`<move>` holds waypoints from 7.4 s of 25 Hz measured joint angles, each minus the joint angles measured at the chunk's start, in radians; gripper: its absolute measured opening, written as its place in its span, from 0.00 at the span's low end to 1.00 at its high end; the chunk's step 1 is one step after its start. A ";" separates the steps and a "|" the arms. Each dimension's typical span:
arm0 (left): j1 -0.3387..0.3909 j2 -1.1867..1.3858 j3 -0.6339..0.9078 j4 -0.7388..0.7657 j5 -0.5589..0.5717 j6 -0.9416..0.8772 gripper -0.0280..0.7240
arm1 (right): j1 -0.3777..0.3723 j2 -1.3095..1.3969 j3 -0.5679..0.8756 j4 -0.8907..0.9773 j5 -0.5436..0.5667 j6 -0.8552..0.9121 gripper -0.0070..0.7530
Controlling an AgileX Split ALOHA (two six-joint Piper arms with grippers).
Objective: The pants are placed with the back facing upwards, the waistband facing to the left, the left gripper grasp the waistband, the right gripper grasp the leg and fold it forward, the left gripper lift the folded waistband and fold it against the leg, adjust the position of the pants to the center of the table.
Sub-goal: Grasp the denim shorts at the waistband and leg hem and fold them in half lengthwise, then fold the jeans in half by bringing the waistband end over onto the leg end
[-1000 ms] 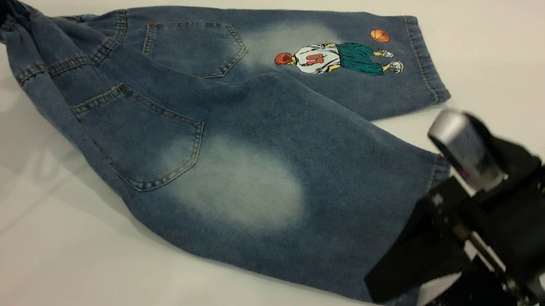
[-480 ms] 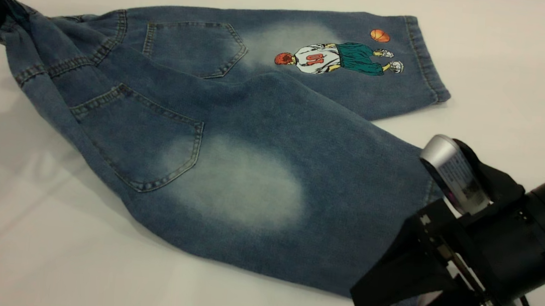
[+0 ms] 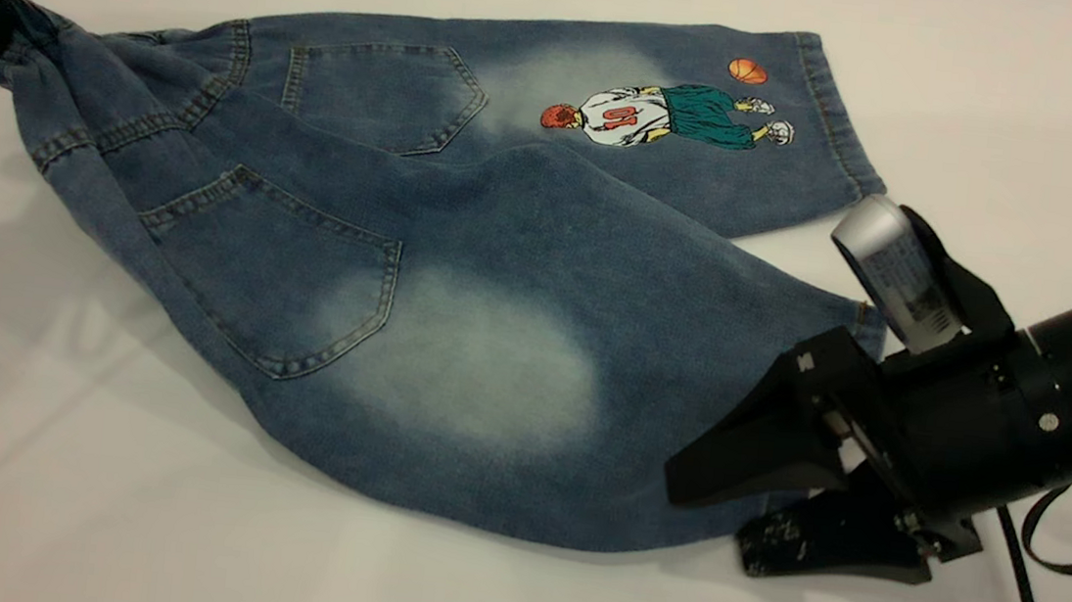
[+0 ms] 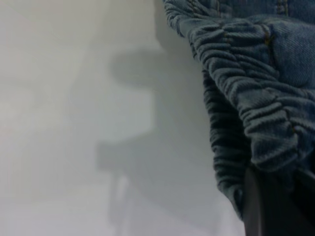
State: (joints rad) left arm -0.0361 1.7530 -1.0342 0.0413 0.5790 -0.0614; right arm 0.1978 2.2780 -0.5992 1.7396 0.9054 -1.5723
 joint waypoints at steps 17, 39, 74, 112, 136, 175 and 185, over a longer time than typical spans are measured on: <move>0.000 0.000 0.000 0.001 0.000 0.003 0.14 | -0.128 0.009 -0.017 0.018 0.049 0.000 0.65; 0.000 0.000 0.000 -0.025 0.015 0.004 0.14 | -0.056 0.007 0.045 -0.034 0.136 0.001 0.58; 0.000 0.000 -0.101 -0.102 0.064 0.008 0.14 | -0.057 -0.324 -0.092 -0.137 -0.091 0.057 0.03; 0.000 0.377 -0.516 -0.095 -0.146 0.027 0.14 | -0.058 -0.124 -0.736 -0.423 -0.528 0.282 0.03; 0.000 0.423 -0.522 -0.041 0.006 0.030 0.27 | -0.058 -0.094 -0.734 -0.631 -0.476 0.481 0.37; 0.061 0.594 -0.585 -0.089 -0.004 0.143 0.80 | 0.007 -0.180 -0.776 -0.692 -0.350 0.589 0.69; 0.061 0.601 -0.585 -0.261 -0.002 0.239 0.66 | 0.046 -0.179 -0.781 -0.697 -0.360 0.590 0.63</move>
State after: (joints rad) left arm 0.0249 2.3544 -1.6189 -0.2195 0.5772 0.1776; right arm 0.2434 2.0988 -1.3799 1.0427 0.5457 -0.9825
